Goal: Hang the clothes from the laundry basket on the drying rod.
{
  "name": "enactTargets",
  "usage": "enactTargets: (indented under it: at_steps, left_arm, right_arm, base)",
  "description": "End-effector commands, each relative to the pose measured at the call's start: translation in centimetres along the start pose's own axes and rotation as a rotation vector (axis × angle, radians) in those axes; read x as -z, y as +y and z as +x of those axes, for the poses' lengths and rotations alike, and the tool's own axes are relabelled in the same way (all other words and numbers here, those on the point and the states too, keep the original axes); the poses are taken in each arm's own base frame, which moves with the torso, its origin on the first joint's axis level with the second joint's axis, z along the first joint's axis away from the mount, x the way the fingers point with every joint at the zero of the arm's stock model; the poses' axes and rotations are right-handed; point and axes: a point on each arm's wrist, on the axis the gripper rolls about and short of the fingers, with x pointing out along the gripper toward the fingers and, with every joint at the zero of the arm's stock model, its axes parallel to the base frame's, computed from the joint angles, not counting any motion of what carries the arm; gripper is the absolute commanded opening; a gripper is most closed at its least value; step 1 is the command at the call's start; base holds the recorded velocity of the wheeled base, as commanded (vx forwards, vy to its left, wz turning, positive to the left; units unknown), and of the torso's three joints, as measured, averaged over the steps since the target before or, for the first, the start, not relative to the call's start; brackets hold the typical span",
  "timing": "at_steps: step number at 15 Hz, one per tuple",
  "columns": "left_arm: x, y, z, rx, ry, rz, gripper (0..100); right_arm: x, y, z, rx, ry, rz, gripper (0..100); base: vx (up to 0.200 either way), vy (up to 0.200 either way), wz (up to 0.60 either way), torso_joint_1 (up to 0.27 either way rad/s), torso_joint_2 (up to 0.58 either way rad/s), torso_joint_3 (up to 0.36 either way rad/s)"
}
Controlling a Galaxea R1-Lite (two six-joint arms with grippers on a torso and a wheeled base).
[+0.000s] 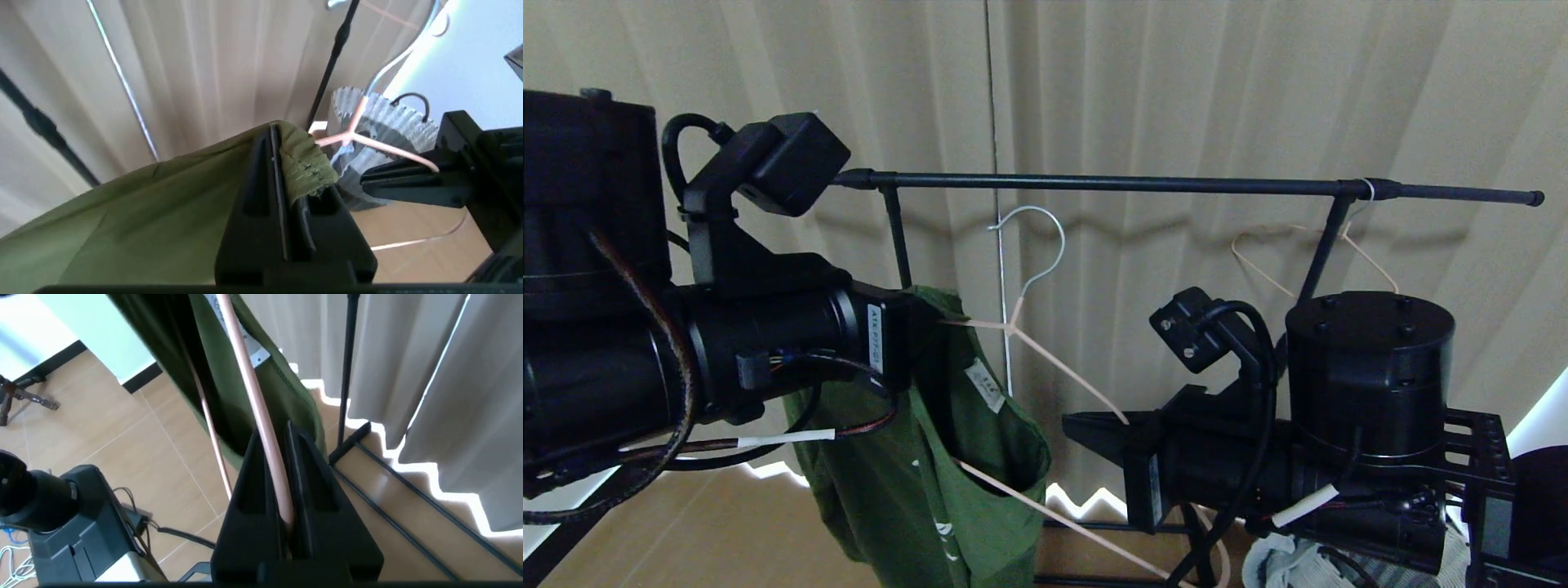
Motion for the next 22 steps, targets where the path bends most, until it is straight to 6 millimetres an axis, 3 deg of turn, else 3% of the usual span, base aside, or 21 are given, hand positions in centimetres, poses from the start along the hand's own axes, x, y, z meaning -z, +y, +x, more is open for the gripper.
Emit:
enactTargets:
  at_steps: [1, 4, 9, 10, 17, 22]
  left_arm:
    - [0.7, -0.1, 0.0, 0.006, 0.001, 0.023, 0]
    - [1.7, -0.7, 0.2, 0.041, -0.028, 0.1, 0]
    - [1.7, -1.0, 0.2, 0.054, -0.053, 0.119, 0]
    - [1.9, -1.0, 0.2, 0.056, -0.053, 0.119, 100]
    - [0.6, -0.9, -2.0, 0.057, -0.154, 0.118, 100]
    - [3.1, -0.7, -2.5, 0.085, -0.141, 0.266, 100]
  right_arm:
    - [-0.2, 0.0, -0.2, -0.003, -0.007, -0.003, 0]
    - [-0.3, -0.1, -0.2, 0.004, -0.011, -0.011, 0]
    - [-0.4, -0.3, -0.2, 0.012, -0.015, -0.036, 0]
    - [-0.4, -0.3, -0.3, 0.011, -0.016, -0.036, 0]
    - [-1.6, -1.4, -1.9, 0.058, -0.074, -0.071, 0]
    - [-2.1, -1.4, -2.2, 0.059, -0.095, -0.071, 0]
  base:
    - [0.0, 0.0, 0.0, 0.0, 0.0, 0.0]
    - [0.0, 0.0, 0.0, 0.0, 0.0, 0.0]
    - [0.0, 0.0, 0.0, 0.0, 0.0, 0.0]
    - [0.0, 0.0, 0.0, 0.0, 0.0, 0.0]
    - [0.0, 0.0, 0.0, 0.0, 0.0, 0.0]
    - [0.0, 0.0, 0.0, 0.0, 0.0, 0.0]
